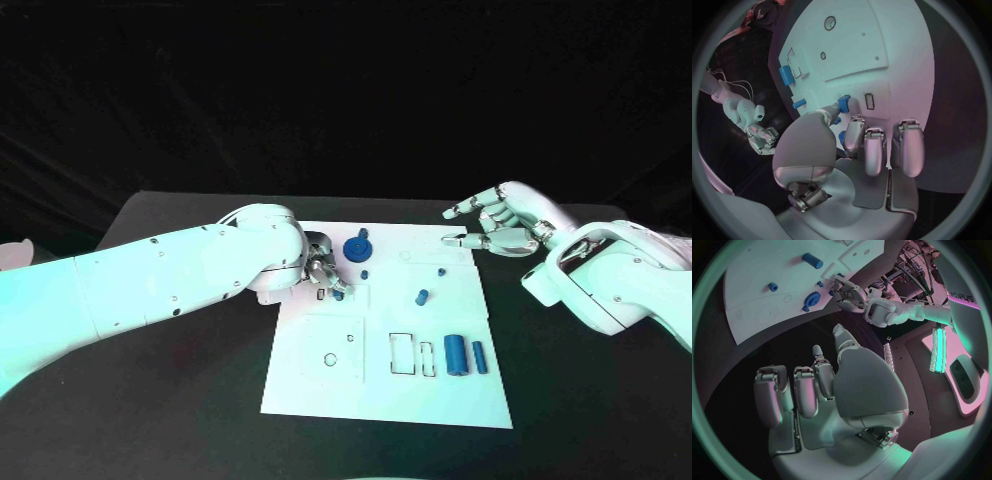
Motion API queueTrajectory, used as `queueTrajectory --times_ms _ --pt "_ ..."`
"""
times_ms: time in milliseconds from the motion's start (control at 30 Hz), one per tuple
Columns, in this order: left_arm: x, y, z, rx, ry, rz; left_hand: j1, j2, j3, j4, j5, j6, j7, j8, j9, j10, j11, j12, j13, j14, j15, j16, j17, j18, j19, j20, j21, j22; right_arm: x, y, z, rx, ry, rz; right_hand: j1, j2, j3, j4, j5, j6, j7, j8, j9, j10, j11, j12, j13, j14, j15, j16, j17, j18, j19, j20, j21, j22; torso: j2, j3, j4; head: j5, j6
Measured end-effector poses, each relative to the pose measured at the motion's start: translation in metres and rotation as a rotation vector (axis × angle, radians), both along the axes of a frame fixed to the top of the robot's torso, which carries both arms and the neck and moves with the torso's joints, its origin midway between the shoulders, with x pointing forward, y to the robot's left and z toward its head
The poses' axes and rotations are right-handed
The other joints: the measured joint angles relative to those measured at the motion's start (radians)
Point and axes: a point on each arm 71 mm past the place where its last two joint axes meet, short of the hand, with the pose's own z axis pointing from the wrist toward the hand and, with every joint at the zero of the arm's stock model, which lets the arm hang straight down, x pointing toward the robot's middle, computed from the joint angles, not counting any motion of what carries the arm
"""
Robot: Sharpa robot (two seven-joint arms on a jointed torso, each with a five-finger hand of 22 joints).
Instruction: Assemble the parts on the task board
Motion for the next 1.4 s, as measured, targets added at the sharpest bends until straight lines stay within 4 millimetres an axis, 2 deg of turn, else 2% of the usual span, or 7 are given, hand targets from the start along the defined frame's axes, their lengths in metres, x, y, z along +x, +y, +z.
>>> queueTrajectory --times_ms 167,433,833,1000,1133,1267,1400 --pt "0.001 0.001 -0.001 0.002 0.0 0.004 -0.046 -0.007 -0.042 0.021 0.0 0.012 -0.002 0.0 0.006 0.007 0.0 0.008 0.007 0.0 0.0 0.0 0.0 0.0 0.0 0.0 0.005 0.0 0.0 0.0 0.0 0.0 0.0 0.0 -0.002 0.002 0.0 0.0 0.0 0.0 0.0 0.0 0.0 0.0 0.0 0.0 0.0 0.0 0.0 0.0 0.0 0.0 0.0 0.0 0.0 0.0 0.0 0.0 0.0007 -0.001 0.0" --pt "0.002 0.002 -0.001 0.002 0.0 0.007 -0.117 -0.001 -0.178 0.041 0.0 0.017 -0.004 0.011 0.013 0.011 -0.004 0.013 0.015 0.001 -0.001 0.0 0.0 0.0 0.004 -0.004 0.005 0.0 0.0 0.0 0.0 0.0 0.0 0.0 -0.002 0.002 -0.003 0.003 0.0 0.0 0.0 0.0 0.0 0.0 0.0 -0.002 0.0 0.0 0.0 0.0 0.001 0.0 0.0 0.0 -0.003 0.0 0.0 -0.0004 0.0013 -0.002 0.0" --pt "-0.002 0.01 -0.002 -0.025 0.004 0.028 -0.146 0.019 -0.346 0.044 0.0 0.017 -0.004 0.015 0.018 0.014 -0.007 0.019 0.016 0.0 -0.007 0.0 0.0 0.0 0.0 -0.007 0.009 0.0 0.0 -0.001 0.0 -0.001 0.0 -0.002 -0.002 0.002 -0.003 0.003 0.0 0.0 0.0 0.0 0.0 0.0 0.0 -0.006 0.0 0.0 0.0 -0.004 0.001 0.0 0.0 0.0 -0.003 0.0 0.0 -0.001 0.001 -0.004 0.0" --pt "-0.004 0.02 0.001 -0.068 0.011 0.062 -0.131 0.034 -0.396 0.044 0.0 -0.001 -0.001 0.014 0.017 0.002 0.001 -0.014 -0.013 0.0 -0.007 0.0 0.0 0.0 0.0 -0.007 -0.006 0.0 0.001 -0.002 0.0 -0.002 0.0 -0.005 -0.002 0.002 -0.003 0.003 0.0 0.0 0.0 0.0 0.0 0.0 0.0 -0.006 0.0 0.0 0.0 -0.004 0.001 0.0 0.0 0.0 -0.003 0.0 0.0 -0.001 0.001 -0.005 0.005" --pt "-0.004 0.024 0.014 -0.126 0.013 0.09 -0.071 0.039 -0.43 0.043 0.004 -0.049 0.018 -0.019 -0.001 -0.039 0.015 -0.069 -0.067 0.0 -0.007 0.0 0.0 0.0 0.0 -0.007 -0.041 0.0 0.002 -0.003 -0.001 -0.003 0.002 -0.008 -0.002 0.002 -0.003 0.003 0.0 0.0 0.0 0.0 0.0 0.0 0.0 -0.006 0.0 0.0 0.0 -0.004 0.001 0.0 0.0 0.0 -0.003 0.0 0.0 -0.0006 0.0009 -0.006 0.01" --pt "0.001 0.032 0.031 -0.16 0.009 0.111 -0.021 0.048 -0.435 0.046 0.004 -0.088 0.039 -0.072 -0.042 -0.062 0.037 -0.109 -0.107 0.001 0.012 0.0 0.0 0.0 -0.006 0.007 -0.058 0.001 0.002 -0.003 -0.003 -0.003 0.006 -0.01 -0.002 0.002 -0.003 0.003 0.0 0.0 0.0 0.0 0.0 0.0 0.0 -0.006 0.0 0.0 0.0 -0.004 0.001 0.0 0.0 0.0 -0.003 0.0 0.0 -0.0005 0.0006 -0.005 0.014" --pt "0.014 0.043 0.048 -0.155 0.001 0.126 -0.012 0.052 -0.439 0.044 0.004 -0.091 0.042 -0.084 -0.061 -0.065 0.039 -0.113 -0.114 0.002 0.013 0.0 0.0 0.0 -0.005 0.013 -0.058 0.001 0.003 -0.004 -0.004 -0.003 0.008 -0.012 -0.002 0.002 -0.003 0.003 0.0 0.0 0.0 0.0 0.0 0.0 0.0 -0.006 0.0 0.0 0.0 -0.004 0.0 0.0 0.0 0.0 -0.003 0.0 0.0 0.0 0.0012 -0.004 0.017"
